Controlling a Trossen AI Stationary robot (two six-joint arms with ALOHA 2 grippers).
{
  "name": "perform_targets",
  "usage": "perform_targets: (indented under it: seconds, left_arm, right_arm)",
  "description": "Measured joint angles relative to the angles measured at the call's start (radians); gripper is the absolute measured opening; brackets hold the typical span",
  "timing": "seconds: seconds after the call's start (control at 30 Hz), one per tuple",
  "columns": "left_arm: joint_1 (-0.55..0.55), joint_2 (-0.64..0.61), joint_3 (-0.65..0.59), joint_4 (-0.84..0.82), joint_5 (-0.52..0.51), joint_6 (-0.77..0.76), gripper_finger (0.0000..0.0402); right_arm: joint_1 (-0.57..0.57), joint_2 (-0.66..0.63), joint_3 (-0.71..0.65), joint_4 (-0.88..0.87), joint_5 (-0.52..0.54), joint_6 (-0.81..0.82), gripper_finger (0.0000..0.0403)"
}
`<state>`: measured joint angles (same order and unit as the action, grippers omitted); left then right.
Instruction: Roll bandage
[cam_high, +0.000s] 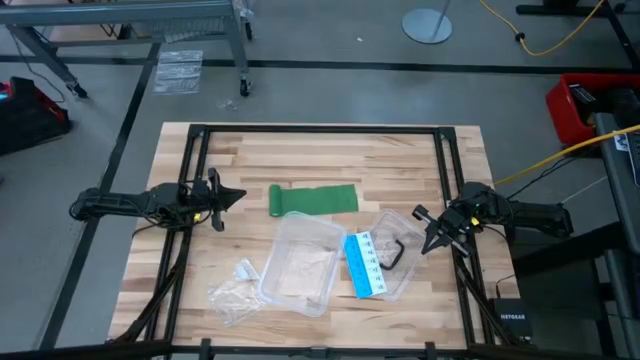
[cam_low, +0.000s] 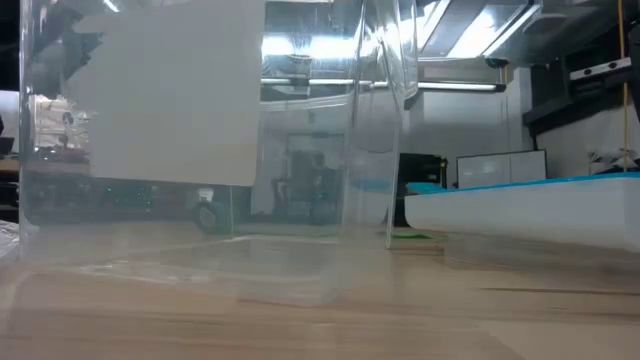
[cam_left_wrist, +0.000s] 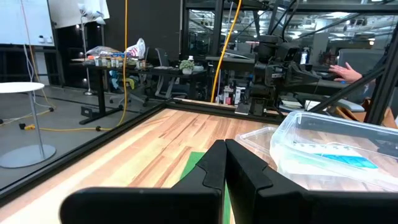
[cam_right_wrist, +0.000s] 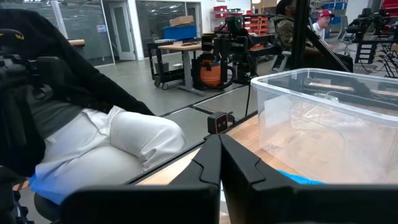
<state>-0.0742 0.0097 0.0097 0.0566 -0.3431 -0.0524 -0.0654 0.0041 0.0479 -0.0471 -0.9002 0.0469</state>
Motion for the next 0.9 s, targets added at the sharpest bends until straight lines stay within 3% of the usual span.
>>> perform_targets:
  seconds: [0.43, 0.9]
  left_arm:
    - [0.000, 0.000, 0.000, 0.000, 0.000, 0.000, 0.0001]
    - [0.000, 0.000, 0.000, 0.000, 0.000, 0.000, 0.0001]
  right_arm:
    - [0.000, 0.000, 0.000, 0.002, 0.120, -0.001, 0.0008]
    - [0.000, 0.000, 0.000, 0.001, 0.123, 0.000, 0.0008]
